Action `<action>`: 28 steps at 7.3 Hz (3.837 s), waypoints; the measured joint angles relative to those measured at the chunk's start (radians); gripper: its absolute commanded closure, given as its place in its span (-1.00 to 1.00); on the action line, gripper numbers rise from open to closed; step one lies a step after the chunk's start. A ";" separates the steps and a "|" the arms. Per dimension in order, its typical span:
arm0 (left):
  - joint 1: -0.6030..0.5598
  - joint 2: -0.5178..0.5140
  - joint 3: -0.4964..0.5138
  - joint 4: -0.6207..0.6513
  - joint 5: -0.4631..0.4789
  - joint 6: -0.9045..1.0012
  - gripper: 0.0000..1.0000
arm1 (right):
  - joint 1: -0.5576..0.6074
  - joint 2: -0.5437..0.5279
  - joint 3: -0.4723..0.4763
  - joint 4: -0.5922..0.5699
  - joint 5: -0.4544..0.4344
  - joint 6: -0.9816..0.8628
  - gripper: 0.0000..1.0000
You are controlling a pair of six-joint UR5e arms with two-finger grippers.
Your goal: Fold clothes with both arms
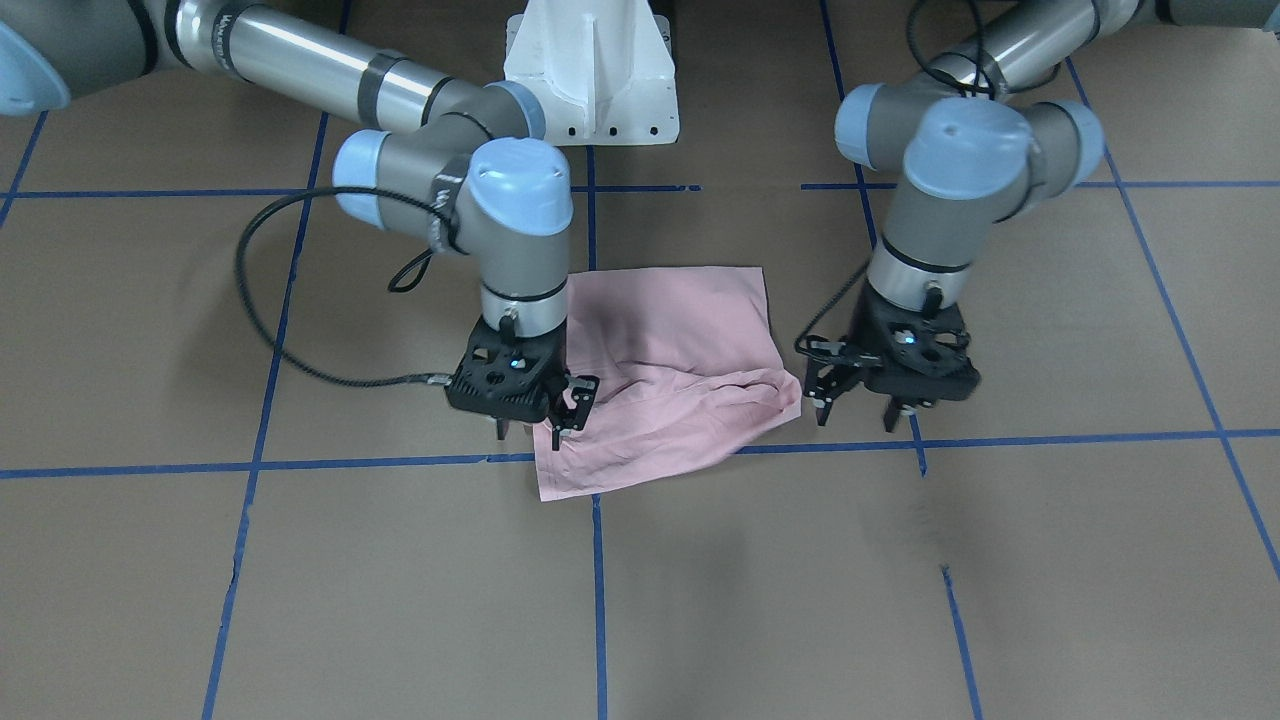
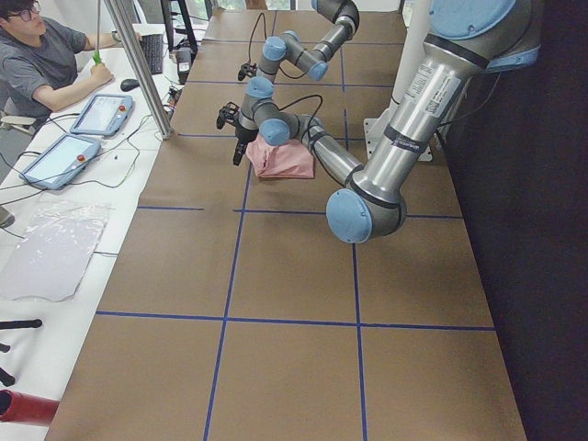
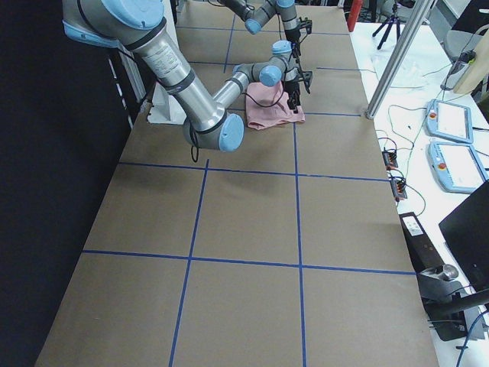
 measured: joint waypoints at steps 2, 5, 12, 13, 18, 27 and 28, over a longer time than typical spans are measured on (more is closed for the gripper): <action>-0.122 0.033 -0.022 -0.002 -0.111 0.218 -1.00 | 0.115 -0.031 0.029 -0.002 0.185 -0.155 -1.00; -0.417 0.181 -0.053 0.040 -0.258 0.719 -1.00 | 0.405 -0.299 0.187 -0.008 0.450 -0.614 -1.00; -0.779 0.528 -0.053 0.206 -0.479 1.134 -1.00 | 0.962 -0.942 0.279 -0.081 0.594 -1.444 -1.00; -0.782 0.545 -0.054 0.234 -0.483 1.126 -1.00 | 0.976 -0.978 0.330 -0.124 0.588 -1.459 -1.00; -0.779 0.561 -0.063 0.223 -0.495 1.123 -1.00 | 0.982 -1.048 0.414 -0.195 0.589 -1.473 -1.00; -0.781 0.658 -0.072 0.203 -0.492 1.125 -1.00 | 0.981 -1.049 0.416 -0.196 0.608 -1.474 -1.00; -0.781 0.661 -0.072 0.203 -0.492 1.125 -1.00 | 0.981 -1.049 0.417 -0.196 0.608 -1.474 -1.00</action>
